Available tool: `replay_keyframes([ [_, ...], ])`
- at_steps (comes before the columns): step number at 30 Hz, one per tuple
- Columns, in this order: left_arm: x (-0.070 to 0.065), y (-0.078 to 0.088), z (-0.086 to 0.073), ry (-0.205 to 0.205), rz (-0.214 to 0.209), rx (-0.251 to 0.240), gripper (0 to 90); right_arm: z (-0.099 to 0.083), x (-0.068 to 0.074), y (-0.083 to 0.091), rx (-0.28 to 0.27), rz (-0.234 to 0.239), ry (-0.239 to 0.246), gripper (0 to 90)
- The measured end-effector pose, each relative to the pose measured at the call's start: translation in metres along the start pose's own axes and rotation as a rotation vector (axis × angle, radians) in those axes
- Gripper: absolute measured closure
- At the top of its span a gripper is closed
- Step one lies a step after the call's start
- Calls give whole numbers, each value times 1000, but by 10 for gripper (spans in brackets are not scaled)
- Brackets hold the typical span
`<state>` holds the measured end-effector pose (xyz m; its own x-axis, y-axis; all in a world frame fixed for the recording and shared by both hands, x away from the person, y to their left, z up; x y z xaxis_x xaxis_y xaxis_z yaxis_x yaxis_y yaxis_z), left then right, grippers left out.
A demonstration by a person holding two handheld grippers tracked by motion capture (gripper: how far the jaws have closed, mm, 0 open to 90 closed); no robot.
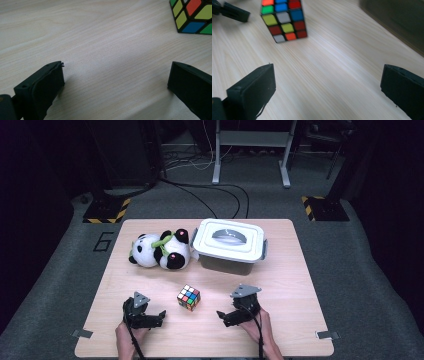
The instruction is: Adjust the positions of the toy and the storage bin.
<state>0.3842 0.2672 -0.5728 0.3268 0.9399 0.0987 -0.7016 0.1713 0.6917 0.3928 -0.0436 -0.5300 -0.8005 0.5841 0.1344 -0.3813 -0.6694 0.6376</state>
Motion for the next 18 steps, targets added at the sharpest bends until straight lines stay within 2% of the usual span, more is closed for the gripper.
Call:
replay_keyframes([
  [7,0,-1,0,5,4,-6,3,-34,-32,34,-15,-85,-82,0],
  [11,0,-1,1,0,-6,-6,2,-55,-54,55,-6,-156,-125,0],
  [13,1,-1,1,-2,-8,-3,1,-69,-69,66,14,-221,-150,0],
  [15,1,-1,1,-6,-7,0,1,-80,-83,75,19,-257,-183,0],
  [18,1,-2,2,1,-7,-1,1,-93,-100,85,6,-284,-231,0],
])
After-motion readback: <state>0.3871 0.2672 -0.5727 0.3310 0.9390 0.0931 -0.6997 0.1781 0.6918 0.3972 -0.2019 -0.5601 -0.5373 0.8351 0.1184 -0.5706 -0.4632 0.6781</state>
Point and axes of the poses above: each handheld gripper's, and its own axes: y roughly backward along the jaws, z roughly out of its top, x roughly to its left, the point moved 6 cm from there along -y, roughly forward along the jaws, and after that the axes turned 8 degrees about z, right-handed, at the moved point
